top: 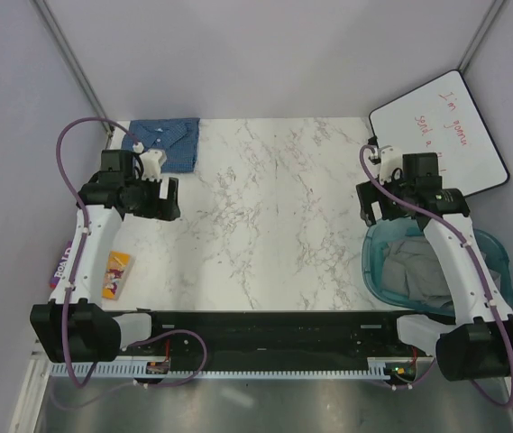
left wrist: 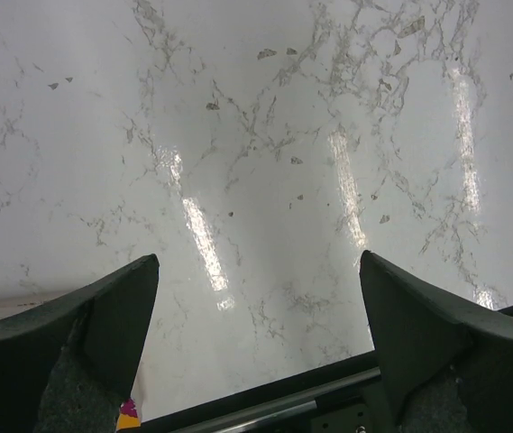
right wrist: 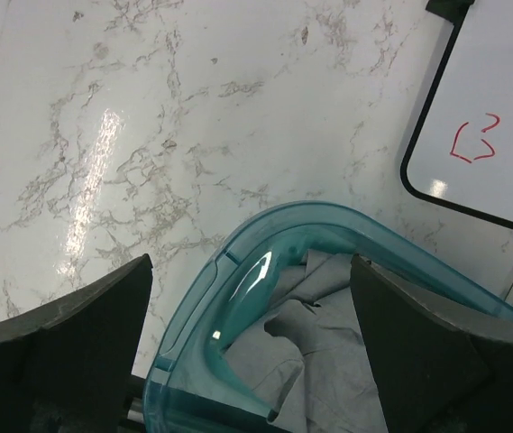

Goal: Fold and stack the long sleeve shirts
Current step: Grab the shirt from the pile

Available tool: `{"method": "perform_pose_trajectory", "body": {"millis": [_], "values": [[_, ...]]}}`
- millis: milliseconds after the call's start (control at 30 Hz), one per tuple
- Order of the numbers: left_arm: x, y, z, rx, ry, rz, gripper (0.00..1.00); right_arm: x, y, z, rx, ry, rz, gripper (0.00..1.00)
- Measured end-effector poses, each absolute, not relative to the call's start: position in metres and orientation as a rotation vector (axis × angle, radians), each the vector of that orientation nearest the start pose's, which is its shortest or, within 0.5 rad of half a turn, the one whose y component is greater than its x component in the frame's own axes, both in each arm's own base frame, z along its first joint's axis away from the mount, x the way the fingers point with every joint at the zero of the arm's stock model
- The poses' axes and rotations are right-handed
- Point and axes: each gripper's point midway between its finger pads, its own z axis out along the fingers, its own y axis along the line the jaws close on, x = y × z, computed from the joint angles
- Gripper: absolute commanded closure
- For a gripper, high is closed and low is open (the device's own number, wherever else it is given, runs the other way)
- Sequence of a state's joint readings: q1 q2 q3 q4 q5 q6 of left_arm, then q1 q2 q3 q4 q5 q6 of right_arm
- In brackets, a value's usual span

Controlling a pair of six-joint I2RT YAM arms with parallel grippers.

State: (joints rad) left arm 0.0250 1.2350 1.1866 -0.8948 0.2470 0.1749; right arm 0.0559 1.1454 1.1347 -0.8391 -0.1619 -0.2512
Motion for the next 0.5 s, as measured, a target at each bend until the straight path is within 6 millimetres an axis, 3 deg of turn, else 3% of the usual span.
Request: {"method": "perform_pose_trajectory", "body": {"millis": [167,300,500], "values": [[0.287,-0.034,0.188,0.338,2.483,-0.225,0.00,0.289,0.032,0.193,-0.480,2.417,0.100,0.02],[0.280,-0.057,0.188,0.476,2.472,-0.249,0.00,0.282,0.023,0.193,-0.520,2.447,0.058,0.02],[0.272,-0.087,0.186,0.640,2.450,-0.286,0.00,0.253,-0.027,0.191,-0.471,2.537,-0.059,0.02]]}}
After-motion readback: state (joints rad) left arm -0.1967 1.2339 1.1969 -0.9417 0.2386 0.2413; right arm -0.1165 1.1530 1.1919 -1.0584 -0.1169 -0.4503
